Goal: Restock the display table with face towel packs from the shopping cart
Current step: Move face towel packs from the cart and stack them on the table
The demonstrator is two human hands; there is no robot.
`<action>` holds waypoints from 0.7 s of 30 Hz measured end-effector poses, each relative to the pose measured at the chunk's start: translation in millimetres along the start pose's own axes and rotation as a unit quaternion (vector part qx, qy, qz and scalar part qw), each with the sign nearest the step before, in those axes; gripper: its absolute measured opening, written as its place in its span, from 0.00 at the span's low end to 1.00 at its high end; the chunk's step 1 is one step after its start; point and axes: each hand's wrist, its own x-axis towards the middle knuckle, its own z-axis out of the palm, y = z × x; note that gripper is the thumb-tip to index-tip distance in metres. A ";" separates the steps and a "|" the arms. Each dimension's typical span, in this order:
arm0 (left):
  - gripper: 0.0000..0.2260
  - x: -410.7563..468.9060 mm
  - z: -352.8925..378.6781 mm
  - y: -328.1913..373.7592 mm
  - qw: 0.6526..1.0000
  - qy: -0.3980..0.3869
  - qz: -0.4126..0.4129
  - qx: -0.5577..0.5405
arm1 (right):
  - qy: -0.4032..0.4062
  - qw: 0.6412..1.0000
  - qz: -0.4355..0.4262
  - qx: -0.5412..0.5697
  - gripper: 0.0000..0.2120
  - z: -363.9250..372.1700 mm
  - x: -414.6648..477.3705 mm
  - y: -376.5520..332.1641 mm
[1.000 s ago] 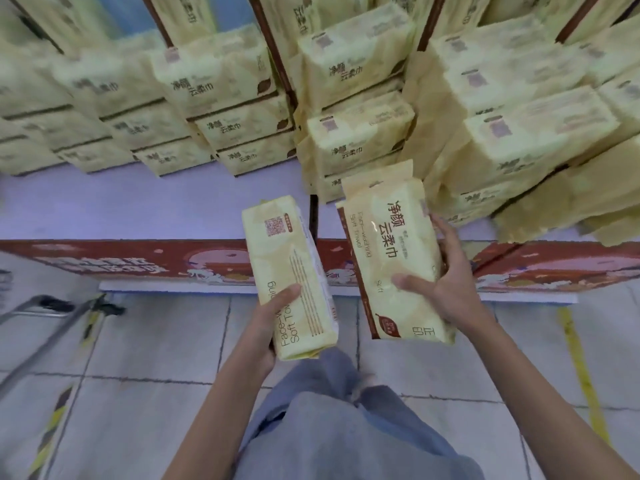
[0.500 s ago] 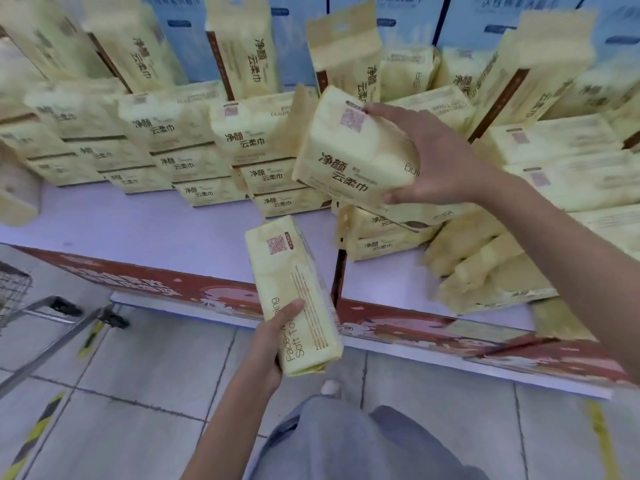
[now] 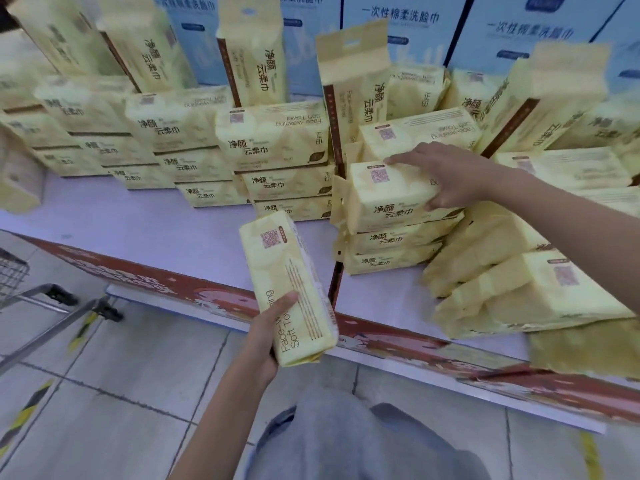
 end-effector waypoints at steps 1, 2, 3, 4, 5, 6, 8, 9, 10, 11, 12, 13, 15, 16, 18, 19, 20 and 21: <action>0.22 0.6 1.3 -1.3 1.000 -0.001 -0.003 -0.001 | 0.002 1.000 0.000 -0.004 0.50 0.8 -0.3 3.3; 0.22 1.4 2.6 -2.8 1.000 -0.001 -0.004 -0.002 | 0.001 1.000 0.000 -0.008 0.50 1.7 -0.4 5.9; 0.22 2.4 3.9 -4.3 1.000 -0.002 -0.003 -0.004 | 0.002 1.000 0.000 -0.012 0.50 2.7 -0.8 7.6; 0.21 3.3 5.4 -5.8 1.000 -0.003 -0.003 -0.006 | 0.003 1.000 0.001 -0.016 0.50 4.2 -1.2 9.4; 0.21 3.8 6.9 -7.2 1.000 -0.005 -0.002 -0.010 | 0.006 1.000 0.003 -0.017 0.50 5.8 -2.2 10.5; 0.20 4.3 8.3 -8.4 1.000 -0.006 -0.001 -0.013 | 0.010 1.000 0.005 -0.018 0.50 7.4 -3.4 11.6; 0.20 4.5 10.2 -10.6 1.000 -0.007 -0.001 -0.017 | 0.022 1.000 0.011 -0.015 0.49 8.7 -6.8 16.1; 0.20 4.2 10.7 -11.7 1.000 -0.008 -0.001 -0.019 | 0.026 0.999 0.016 -0.012 0.49 8.1 -8.7 19.6; 0.20 4.0 11.0 -12.5 1.000 -0.007 -0.001 -0.020 | 0.029 0.999 0.023 -0.007 0.49 7.3 -10.9 23.0; 0.20 3.8 10.9 -13.1 1.000 -0.006 0.001 -0.022 | 0.033 0.999 0.031 -0.003 0.49 6.8 -13.2 26.0; 0.19 3.9 10.6 -14.0 1.000 -0.005 0.003 -0.024 | 0.036 0.999 0.036 -0.001 0.49 7.4 -15.1 28.1; 0.19 3.9 10.6 -15.0 1.000 -0.006 0.005 -0.027 | 0.041 0.998 0.039 -0.002 0.48 8.8 -16.7 28.9; 0.18 3.9 10.5 -17.4 0.999 -0.010 0.010 -0.029 | 0.047 0.998 0.041 -0.008 0.48 12.8 -18.3 27.1; 0.18 4.0 10.8 -18.6 0.999 -0.013 0.012 -0.029 | 0.048 0.998 0.043 -0.008 0.47 13.5 -18.9 25.6; 0.18 3.7 11.9 -20.6 0.999 -0.018 0.014 -0.033 | 0.041 0.998 0.053 -0.009 0.47 12.8 -19.8 23.7; 0.18 3.6 12.8 -21.4 0.999 -0.021 0.013 -0.035 | 0.035 0.997 0.061 -0.010 0.47 11.9 -20.5 22.8; 0.18 3.8 14.4 -22.3 0.999 -0.023 0.013 -0.037 | 0.030 0.997 0.073 -0.010 0.47 10.7 -21.9 20.9; 0.18 3.8 16.3 -23.0 0.999 -0.026 0.014 -0.040 | 0.031 0.996 0.085 -0.007 0.47 8.9 -24.3 17.3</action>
